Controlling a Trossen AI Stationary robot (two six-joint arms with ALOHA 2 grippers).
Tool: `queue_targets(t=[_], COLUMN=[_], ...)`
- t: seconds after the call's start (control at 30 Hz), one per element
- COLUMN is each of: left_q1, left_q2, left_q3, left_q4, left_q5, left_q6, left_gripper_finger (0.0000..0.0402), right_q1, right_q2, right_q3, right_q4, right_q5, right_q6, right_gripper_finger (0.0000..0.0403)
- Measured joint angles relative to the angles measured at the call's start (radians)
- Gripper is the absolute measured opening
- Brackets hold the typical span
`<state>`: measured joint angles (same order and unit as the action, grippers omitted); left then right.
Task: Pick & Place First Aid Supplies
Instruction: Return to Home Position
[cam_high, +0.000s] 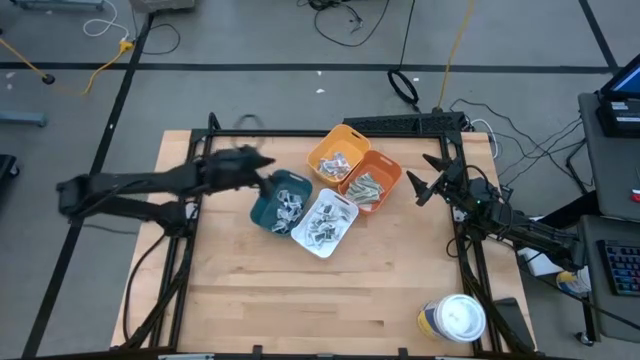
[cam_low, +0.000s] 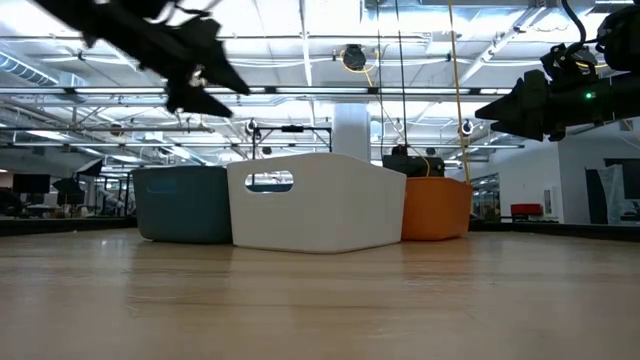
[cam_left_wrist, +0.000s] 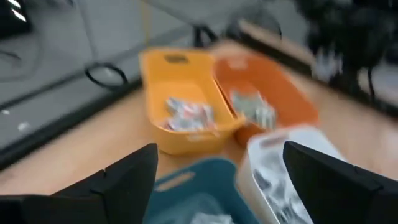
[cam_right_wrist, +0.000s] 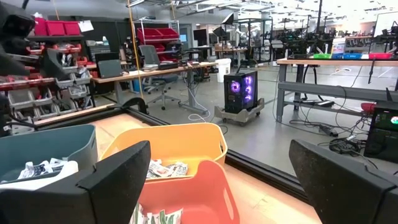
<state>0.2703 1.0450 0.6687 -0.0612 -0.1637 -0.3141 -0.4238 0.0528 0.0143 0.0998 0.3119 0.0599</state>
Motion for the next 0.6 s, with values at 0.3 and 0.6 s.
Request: queue_targets(t=[0.3,0.6], left_q1=[0.059,0.061], left_q2=[-0.475,-0.804], left_q3=[-0.398,-0.598], left_q4=[0.273,0.298], left_q5=[-0.075,0.07], left_q6=[-0.027,0.114], left_gripper_finger=[0.0336,0.0339], right_q1=[0.0,0.0], right_q2=[0.0,0.0], right_q3=[0.0,0.0], right_q4=[0.0,0.0], right_q5=[0.0,0.0], right_q6=[0.0,0.0], right_gripper_finger=[0.0377,0.0377])
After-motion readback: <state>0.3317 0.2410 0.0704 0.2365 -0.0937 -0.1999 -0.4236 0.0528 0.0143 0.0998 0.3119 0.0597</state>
